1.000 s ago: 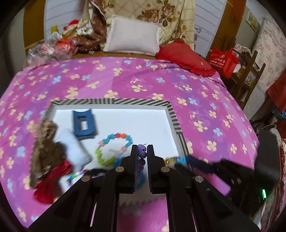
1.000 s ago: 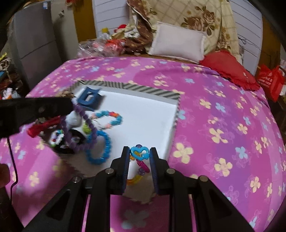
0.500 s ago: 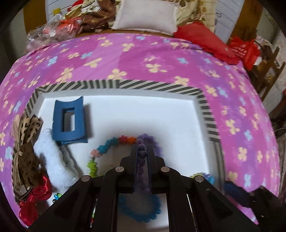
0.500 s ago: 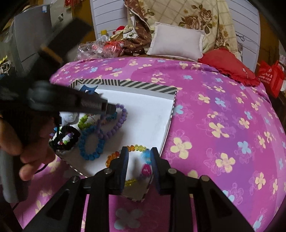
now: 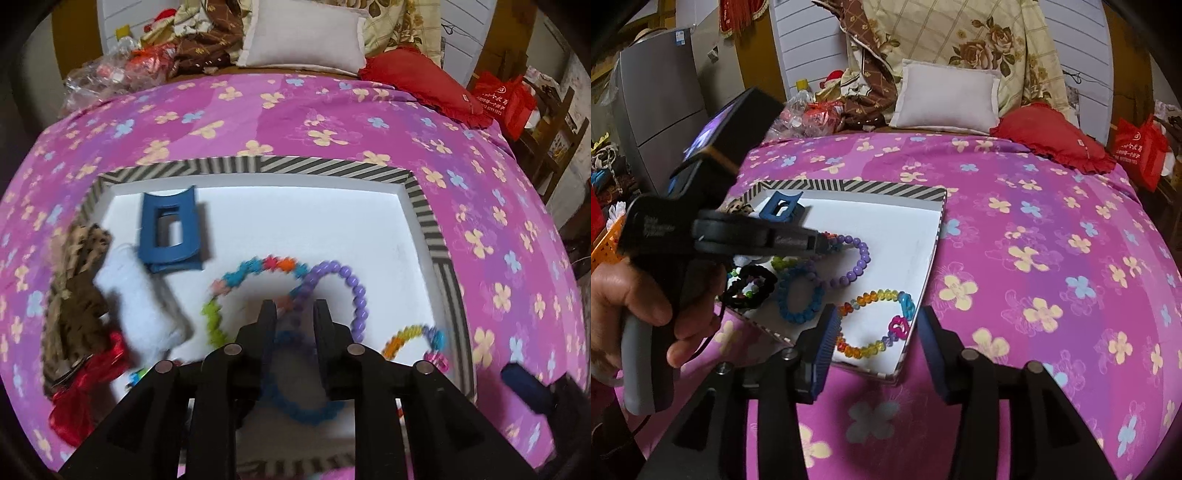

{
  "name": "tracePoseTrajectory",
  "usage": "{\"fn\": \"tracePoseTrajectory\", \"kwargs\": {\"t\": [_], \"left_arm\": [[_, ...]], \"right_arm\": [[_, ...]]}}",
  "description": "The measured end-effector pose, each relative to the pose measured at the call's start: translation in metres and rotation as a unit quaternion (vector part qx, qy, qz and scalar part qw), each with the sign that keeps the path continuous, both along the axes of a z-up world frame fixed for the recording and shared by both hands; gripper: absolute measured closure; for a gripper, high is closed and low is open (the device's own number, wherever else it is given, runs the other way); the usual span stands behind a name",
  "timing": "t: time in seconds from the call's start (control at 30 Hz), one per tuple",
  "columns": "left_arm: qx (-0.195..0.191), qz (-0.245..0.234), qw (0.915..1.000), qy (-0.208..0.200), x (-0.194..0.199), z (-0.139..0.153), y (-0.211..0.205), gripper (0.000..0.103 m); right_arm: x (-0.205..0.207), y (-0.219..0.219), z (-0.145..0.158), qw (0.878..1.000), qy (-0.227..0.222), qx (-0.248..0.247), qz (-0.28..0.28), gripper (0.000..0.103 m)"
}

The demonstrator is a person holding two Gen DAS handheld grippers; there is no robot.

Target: Organize jewelry

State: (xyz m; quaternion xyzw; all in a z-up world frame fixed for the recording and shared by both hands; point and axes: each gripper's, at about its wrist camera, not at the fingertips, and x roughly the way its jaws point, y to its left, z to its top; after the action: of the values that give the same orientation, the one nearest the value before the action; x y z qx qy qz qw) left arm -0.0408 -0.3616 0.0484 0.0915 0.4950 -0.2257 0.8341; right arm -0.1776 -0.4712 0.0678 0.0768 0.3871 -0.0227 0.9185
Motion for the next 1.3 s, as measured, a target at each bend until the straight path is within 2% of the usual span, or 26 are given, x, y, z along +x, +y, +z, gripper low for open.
{"fn": "tracePoseTrajectory", "kwargs": {"t": [0.13, 0.3, 0.5, 0.87, 1.17, 1.3], "left_arm": [[0.023, 0.003, 0.9992, -0.032, -0.015, 0.008, 0.013, 0.079], [0.016, 0.013, 0.9981, -0.058, -0.034, 0.019, 0.037, 0.079], [0.003, 0.027, 0.9963, -0.081, -0.057, 0.028, 0.064, 0.079], [0.001, 0.053, 0.9947, -0.088, -0.086, 0.026, 0.105, 0.079], [0.002, 0.076, 0.9934, -0.086, -0.103, 0.024, 0.131, 0.079], [0.005, 0.085, 0.9916, -0.097, -0.111, 0.029, 0.140, 0.079]], "right_arm": [[-0.004, 0.004, 0.001, 1.000, 0.002, 0.000, -0.013, 0.052], [-0.010, 0.010, 0.003, 1.000, -0.002, 0.011, -0.028, 0.052], [-0.020, 0.023, 0.006, 0.999, -0.007, 0.015, -0.035, 0.042], [-0.027, 0.050, 0.008, 0.999, -0.006, 0.024, -0.034, 0.033], [-0.032, 0.066, 0.011, 0.999, -0.007, 0.032, -0.039, 0.031], [-0.039, 0.074, 0.018, 0.999, -0.016, 0.030, -0.037, 0.030]]}}
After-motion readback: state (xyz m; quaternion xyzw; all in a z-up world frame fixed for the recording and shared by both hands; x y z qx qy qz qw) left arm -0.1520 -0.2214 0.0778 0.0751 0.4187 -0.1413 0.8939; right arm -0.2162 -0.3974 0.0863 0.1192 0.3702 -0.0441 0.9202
